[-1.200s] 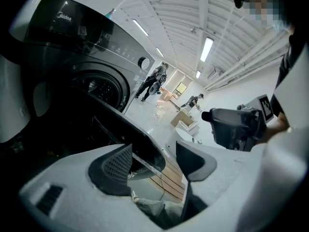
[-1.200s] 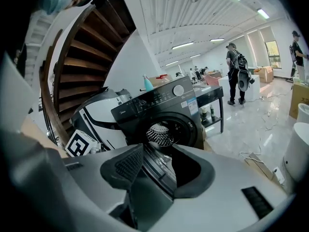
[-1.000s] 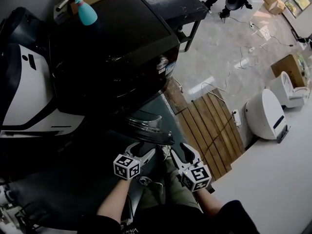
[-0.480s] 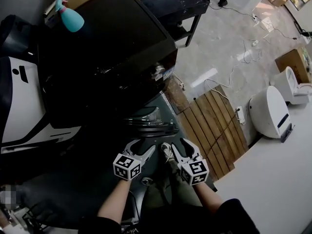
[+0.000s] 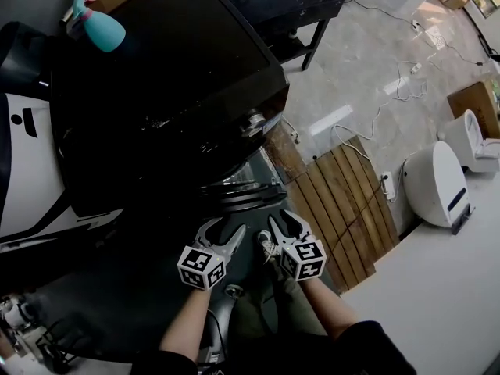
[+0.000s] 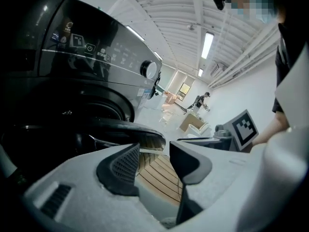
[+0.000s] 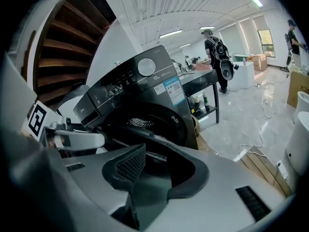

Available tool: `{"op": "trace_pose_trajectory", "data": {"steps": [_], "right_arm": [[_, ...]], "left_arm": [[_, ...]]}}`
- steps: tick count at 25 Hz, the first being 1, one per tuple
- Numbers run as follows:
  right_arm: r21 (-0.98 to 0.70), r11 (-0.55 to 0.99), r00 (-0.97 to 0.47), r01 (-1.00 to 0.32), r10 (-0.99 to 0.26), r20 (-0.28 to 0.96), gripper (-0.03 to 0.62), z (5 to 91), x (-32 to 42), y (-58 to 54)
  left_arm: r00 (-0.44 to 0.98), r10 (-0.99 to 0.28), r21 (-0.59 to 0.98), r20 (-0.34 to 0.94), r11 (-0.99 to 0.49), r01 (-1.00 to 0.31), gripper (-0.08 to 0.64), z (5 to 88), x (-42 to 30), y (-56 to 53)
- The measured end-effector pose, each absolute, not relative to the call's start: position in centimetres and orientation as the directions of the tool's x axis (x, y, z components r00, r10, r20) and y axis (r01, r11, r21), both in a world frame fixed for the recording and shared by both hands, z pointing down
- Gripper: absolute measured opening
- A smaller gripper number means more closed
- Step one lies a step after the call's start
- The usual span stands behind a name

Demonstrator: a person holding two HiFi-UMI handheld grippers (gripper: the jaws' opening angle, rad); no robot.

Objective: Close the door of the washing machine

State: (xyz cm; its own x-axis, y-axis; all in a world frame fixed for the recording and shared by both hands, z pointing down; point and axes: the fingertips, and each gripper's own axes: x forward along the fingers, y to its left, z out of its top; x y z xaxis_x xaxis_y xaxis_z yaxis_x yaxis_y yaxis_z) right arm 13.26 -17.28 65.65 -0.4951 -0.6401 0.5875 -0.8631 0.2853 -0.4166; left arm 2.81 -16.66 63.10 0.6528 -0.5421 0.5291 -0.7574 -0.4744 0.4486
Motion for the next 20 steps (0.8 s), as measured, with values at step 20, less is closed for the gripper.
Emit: {"op": "trace_pose_trajectory", "data": {"steps": [20], "right_arm": [[-0.432,0.296,-0.505,-0.852,-0.683,0.527,0.106,68.6,11.1,-27.2]], "left_arm": [[0.572,-0.66,0.386,0.487,-0.424,-0.819,0.144,62.9,0.6,-23.5]]}}
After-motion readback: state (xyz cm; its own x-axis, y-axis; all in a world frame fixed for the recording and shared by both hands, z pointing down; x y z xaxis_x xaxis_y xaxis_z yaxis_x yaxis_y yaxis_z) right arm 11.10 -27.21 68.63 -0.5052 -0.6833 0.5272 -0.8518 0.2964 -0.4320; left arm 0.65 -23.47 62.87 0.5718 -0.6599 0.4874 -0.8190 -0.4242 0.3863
